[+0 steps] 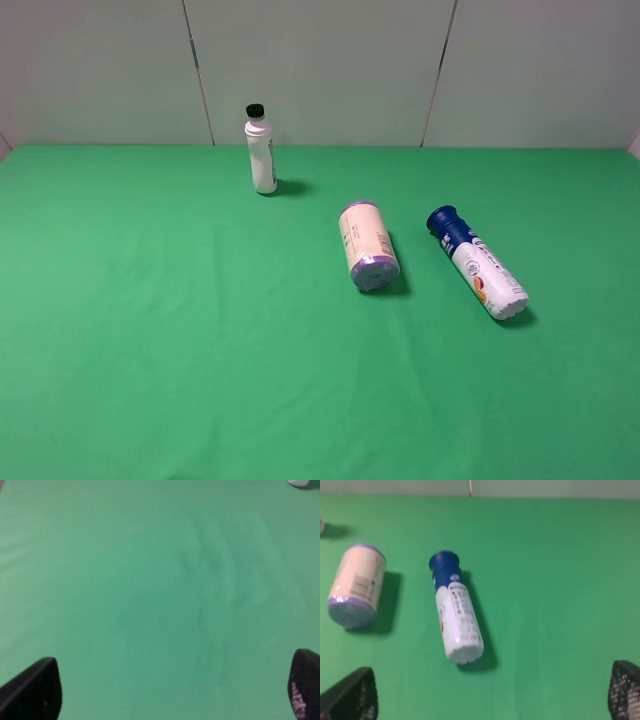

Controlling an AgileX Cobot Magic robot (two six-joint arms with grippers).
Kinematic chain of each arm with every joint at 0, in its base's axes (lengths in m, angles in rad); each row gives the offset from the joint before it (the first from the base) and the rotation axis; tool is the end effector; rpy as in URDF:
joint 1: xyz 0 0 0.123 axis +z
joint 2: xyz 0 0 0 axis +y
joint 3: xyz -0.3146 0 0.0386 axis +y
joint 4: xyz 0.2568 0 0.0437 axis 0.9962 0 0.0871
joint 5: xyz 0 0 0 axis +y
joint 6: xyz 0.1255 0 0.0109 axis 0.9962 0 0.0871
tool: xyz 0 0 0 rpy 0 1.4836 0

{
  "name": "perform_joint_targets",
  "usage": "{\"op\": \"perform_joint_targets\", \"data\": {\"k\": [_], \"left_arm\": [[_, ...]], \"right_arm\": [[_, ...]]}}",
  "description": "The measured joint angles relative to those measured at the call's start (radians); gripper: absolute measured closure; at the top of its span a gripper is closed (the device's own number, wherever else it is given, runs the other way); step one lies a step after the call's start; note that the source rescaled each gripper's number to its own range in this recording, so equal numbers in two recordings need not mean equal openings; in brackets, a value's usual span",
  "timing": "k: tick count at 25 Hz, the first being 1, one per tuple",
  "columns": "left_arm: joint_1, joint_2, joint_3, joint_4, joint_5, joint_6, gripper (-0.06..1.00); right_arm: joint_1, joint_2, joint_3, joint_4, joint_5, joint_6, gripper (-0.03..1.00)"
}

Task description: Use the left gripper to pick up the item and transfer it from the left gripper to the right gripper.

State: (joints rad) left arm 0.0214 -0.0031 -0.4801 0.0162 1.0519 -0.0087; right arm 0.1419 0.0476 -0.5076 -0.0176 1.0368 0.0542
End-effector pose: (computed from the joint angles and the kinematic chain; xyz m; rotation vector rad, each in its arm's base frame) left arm 0.0039 0.0019 0.2602 -0.0314 2.0521 0.0273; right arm 0.0096 -0.0006 0.2704 -0.0902 2.0598 0.1001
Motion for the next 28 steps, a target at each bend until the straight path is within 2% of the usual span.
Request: {"op": "perform_joint_targets", "data": {"k": [13,22,28], "left_arm": [[0.0,0.0,0.0,0.0,0.0,0.0,0.15],[0.0,0.0,0.0,0.0,0.0,0.0,0.15],[0.0,0.0,0.0,0.0,0.0,0.0,0.15]], "right_arm": [[-0.004,0.0,0.008,0.001,-0.019,-0.006,-0.03],[-0.186,-0.052,0.008,0.001,-0.019,-0.007,-0.03],[-0.198,-0.052,0.008,0.001,-0.019,-0.007,-0.03]]}}
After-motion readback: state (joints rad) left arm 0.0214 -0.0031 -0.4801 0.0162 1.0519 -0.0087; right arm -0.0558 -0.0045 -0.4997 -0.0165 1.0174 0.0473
